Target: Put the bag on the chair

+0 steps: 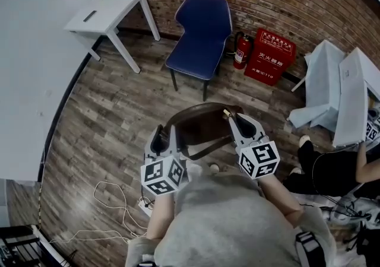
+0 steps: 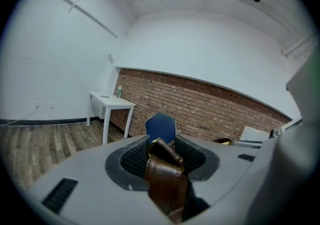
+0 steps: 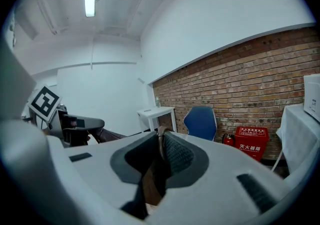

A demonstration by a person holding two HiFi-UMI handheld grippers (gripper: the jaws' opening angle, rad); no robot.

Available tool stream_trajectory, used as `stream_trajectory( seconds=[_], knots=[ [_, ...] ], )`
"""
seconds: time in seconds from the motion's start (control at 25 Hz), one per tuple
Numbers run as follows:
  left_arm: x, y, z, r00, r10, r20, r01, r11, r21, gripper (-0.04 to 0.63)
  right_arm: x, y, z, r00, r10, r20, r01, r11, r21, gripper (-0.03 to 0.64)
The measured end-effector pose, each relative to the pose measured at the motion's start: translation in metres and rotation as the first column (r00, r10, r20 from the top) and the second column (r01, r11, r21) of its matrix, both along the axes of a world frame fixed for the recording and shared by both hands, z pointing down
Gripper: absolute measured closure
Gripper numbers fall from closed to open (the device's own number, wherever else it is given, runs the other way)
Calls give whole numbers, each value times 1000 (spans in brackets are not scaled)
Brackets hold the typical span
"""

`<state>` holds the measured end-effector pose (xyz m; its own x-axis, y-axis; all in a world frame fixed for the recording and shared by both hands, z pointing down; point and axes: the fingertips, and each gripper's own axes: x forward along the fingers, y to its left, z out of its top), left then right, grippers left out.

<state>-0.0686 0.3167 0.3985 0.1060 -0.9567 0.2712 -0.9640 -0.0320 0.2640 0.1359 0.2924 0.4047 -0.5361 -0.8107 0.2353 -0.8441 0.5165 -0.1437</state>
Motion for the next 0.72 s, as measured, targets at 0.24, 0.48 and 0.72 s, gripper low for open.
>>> stream_trajectory(
  seconds=[0.24,0.48,0.72],
  knots=[
    [0,0,4,1000,-9,-16,9,1000,-14,446,1,-4,1,1000,-10,-9,10,1000,-8,572],
    [-6,-16,8,1000,-13,-22,13,1000,-17,446,-5,-19,6,1000,-14,-9,13,1000,-20,572],
    [-14,-51,14,1000,-3,-26,3,1000,-21,446,-13,-55,9,1000,-3,-13,3,1000,-21,572]
  ],
)
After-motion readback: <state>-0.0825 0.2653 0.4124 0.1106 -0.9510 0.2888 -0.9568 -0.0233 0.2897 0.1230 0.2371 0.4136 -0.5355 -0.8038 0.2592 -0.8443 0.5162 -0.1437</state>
